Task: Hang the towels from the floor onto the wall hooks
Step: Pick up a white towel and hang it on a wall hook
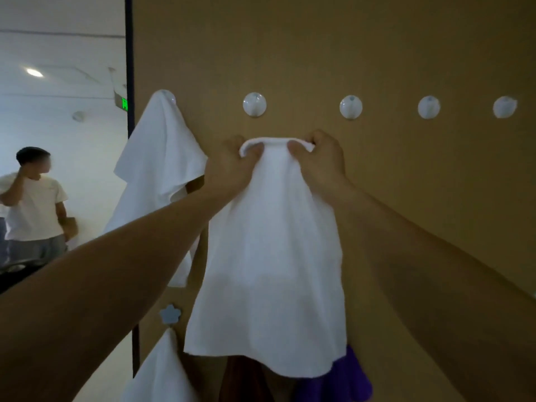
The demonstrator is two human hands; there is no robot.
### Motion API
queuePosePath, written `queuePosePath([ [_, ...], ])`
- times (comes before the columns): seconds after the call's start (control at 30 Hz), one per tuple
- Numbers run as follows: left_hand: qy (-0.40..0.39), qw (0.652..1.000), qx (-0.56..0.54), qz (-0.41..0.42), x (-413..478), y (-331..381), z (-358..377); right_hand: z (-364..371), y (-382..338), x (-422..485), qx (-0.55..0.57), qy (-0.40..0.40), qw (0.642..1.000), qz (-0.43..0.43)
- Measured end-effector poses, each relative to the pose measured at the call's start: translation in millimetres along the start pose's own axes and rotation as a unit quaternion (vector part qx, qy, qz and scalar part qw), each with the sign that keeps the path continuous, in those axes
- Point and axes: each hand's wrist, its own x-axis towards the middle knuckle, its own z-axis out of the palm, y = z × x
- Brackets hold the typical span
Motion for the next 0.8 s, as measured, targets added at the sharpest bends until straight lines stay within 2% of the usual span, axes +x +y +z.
queuePosePath([
  [0.17, 0.054, 0.997, 0.031, 0.042, 76, -9, 6, 27, -22, 63, -0.014, 0.066, 0.998, -0.006],
  [0.37, 0.070, 0.997, 0.023, 0.021, 145, -17, 4, 48, -39, 123, -0.058, 0.104, 0.993, -0.026],
  [0.67, 0.045, 0.993, 0.103, -0.025, 160, -32, 0, 69, -24, 153, -0.116, 0.089, 0.989, 0.014],
  [0.73, 0.031, 0.991, 0.111, -0.065, 151, -33, 0, 70, -19, 150, -0.093, 0.076, 0.992, 0.033],
  [0.8, 0.001, 0.991, 0.064, -0.118, 144, -32, 0, 70, -15, 146, -0.036, 0.045, 0.996, 0.067],
])
